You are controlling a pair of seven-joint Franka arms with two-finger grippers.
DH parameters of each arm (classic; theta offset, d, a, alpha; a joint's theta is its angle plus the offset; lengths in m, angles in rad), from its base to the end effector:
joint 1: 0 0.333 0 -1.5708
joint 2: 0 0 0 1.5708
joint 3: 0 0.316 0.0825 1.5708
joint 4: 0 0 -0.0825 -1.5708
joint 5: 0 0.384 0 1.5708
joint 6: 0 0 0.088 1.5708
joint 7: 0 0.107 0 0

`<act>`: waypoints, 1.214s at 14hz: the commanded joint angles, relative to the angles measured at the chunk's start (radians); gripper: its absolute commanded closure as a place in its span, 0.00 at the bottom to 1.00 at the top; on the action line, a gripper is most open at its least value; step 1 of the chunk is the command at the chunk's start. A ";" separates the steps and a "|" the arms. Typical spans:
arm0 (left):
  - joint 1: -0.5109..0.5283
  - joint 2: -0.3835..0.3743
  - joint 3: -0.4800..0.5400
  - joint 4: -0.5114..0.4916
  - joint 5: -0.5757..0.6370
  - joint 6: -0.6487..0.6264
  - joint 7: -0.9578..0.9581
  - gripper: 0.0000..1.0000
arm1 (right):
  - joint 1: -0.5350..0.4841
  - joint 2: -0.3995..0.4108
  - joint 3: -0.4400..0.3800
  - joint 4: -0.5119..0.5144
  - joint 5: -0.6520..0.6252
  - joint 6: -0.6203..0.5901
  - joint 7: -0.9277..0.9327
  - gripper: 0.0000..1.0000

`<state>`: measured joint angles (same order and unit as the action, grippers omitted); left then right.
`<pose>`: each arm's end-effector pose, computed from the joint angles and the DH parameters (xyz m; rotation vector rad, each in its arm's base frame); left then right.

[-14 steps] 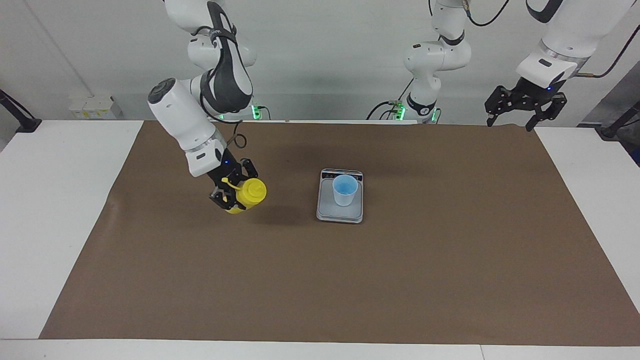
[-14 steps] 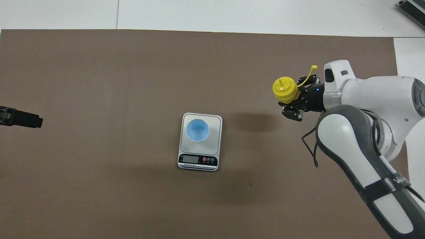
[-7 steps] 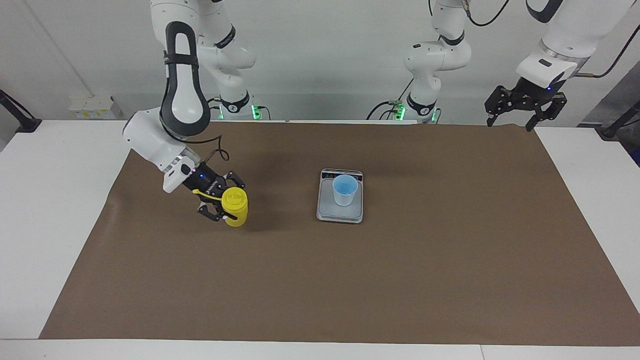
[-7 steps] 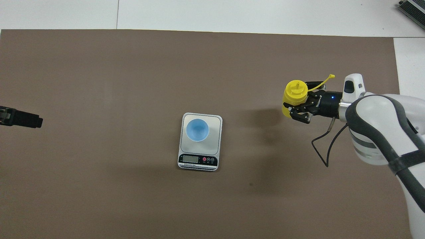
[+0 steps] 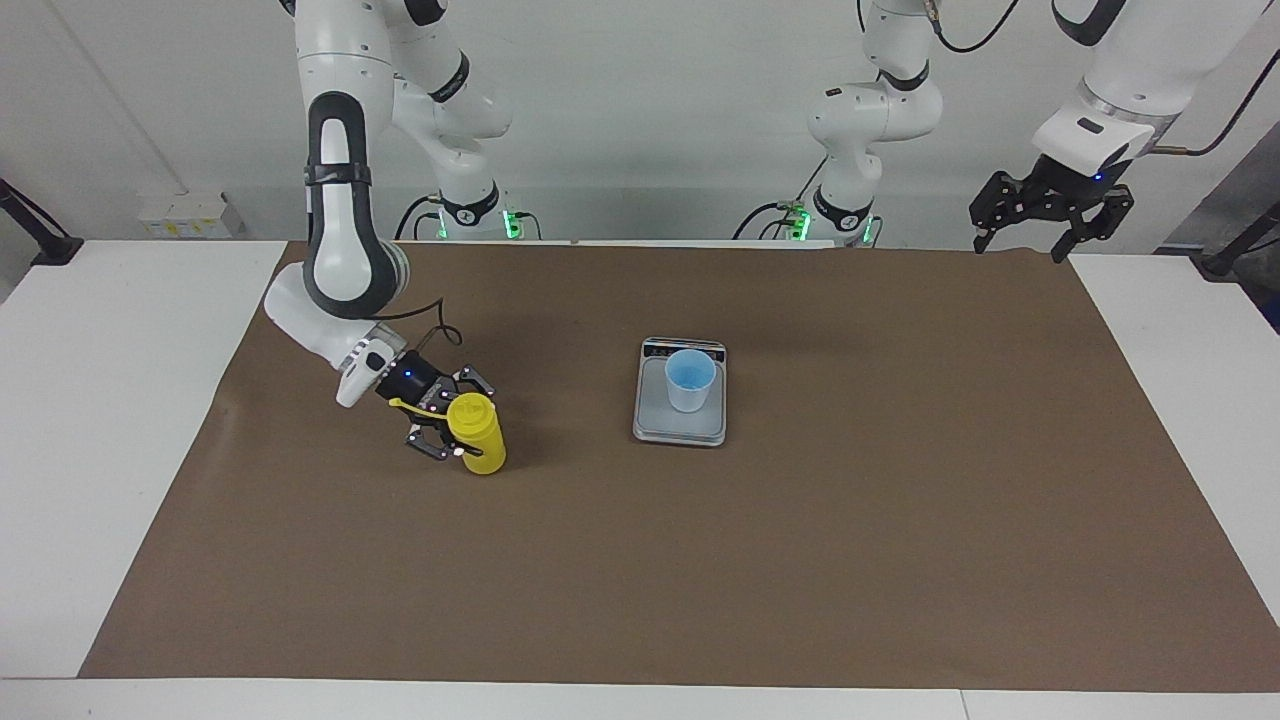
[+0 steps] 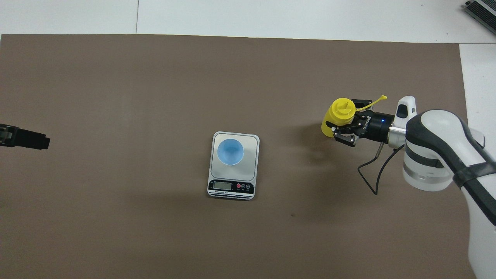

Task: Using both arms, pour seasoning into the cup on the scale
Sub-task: 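Turn the bottle upright and carry it back with the right gripper, then set the bottle down and open the right gripper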

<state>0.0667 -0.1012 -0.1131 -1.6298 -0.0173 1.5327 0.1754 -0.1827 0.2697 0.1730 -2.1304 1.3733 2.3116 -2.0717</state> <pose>0.5182 -0.0293 0.6473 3.1167 -0.3473 0.0060 0.5741 0.0122 0.2875 -2.0890 -1.1361 -1.0282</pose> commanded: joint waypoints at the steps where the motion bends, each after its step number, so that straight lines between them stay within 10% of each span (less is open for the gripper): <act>1: 0.004 -0.020 0.000 -0.016 0.013 -0.011 0.003 0.00 | -0.023 -0.018 0.013 -0.005 0.032 -0.032 -0.024 0.00; 7: 0.004 -0.020 0.000 -0.016 0.013 -0.011 0.003 0.00 | -0.073 -0.046 0.008 -0.013 -0.051 -0.072 -0.039 0.00; 17: 0.004 -0.020 0.000 -0.016 0.013 -0.009 0.003 0.00 | -0.153 -0.165 -0.001 0.059 -0.663 -0.099 0.028 0.00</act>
<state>0.0668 -0.1012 -0.1131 -1.6298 -0.0174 1.5325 0.1754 -0.3071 0.1307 0.1709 -2.0974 0.8016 2.2547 -2.0790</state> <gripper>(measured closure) 0.000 0.000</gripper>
